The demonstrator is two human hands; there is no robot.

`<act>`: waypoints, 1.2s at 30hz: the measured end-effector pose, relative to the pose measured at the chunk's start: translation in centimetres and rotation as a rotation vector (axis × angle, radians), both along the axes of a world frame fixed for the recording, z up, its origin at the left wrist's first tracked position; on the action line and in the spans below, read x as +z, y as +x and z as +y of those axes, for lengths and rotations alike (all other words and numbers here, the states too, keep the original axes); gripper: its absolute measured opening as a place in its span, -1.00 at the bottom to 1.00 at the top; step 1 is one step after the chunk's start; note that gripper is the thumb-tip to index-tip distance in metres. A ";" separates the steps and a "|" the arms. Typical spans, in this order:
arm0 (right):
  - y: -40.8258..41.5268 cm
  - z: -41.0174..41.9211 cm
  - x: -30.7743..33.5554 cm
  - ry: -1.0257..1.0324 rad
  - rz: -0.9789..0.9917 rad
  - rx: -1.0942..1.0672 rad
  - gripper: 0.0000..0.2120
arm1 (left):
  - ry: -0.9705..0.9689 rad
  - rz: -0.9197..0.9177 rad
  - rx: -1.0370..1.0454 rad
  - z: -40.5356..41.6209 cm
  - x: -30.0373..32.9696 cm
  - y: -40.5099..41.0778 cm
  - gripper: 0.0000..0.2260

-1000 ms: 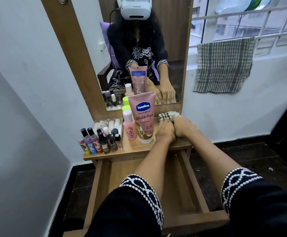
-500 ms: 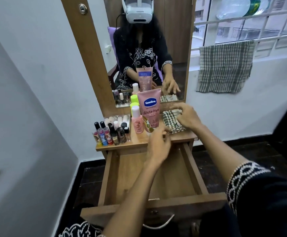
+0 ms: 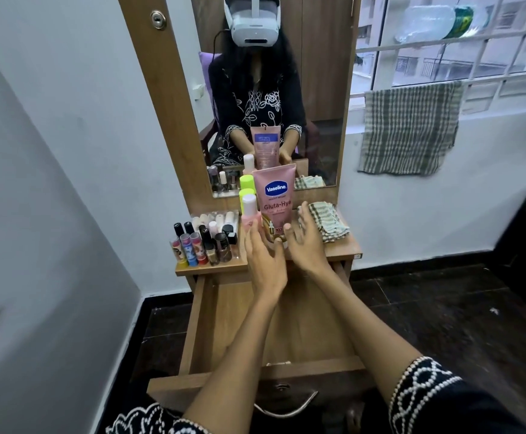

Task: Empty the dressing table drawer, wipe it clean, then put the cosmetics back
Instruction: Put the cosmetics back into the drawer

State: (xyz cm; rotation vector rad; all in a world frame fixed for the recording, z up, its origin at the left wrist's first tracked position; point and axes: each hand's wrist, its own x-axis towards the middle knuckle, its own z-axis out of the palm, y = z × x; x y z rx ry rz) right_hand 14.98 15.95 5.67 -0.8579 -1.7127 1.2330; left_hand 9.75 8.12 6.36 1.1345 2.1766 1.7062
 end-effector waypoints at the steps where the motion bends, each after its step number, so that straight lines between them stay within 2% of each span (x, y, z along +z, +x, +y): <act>1: -0.1 0.0 -0.1 -0.022 0.010 0.016 -0.33 | 0.000 0.006 -0.008 0.2 0.1 0.1 -0.50; 4: -0.1 -0.2 -0.3 -0.075 0.053 0.065 -0.39 | -0.012 0.000 -0.028 0.6 0.3 0.2 -0.51; 10: 0.2 -0.3 -0.7 -0.026 0.009 0.062 -0.51 | 0.009 -0.047 -0.055 0.6 0.4 0.4 -0.50; 15: 1.8 -1.3 -0.5 -0.023 0.045 0.031 -0.56 | 0.078 0.038 -0.012 -0.9 0.6 1.3 -0.52; 20: 6.2 -4.0 -0.8 -0.002 0.115 0.067 -0.65 | 0.136 0.074 -0.150 -4.5 -0.9 3.0 -0.47; 29: 11.5 -6.5 -3.4 -0.153 -0.040 0.215 -0.69 | -0.081 0.008 -0.259 -8.6 -4.8 3.8 -0.19; 34: 11.7 -7.0 -3.5 -0.178 -0.104 0.297 -0.68 | -0.199 -0.089 -0.319 -9.3 -5.4 3.6 -0.41; 36: 11.6 -7.2 -3.7 -0.201 -0.137 0.301 -0.66 | -0.237 -0.135 -0.327 -9.4 -5.7 3.4 -0.44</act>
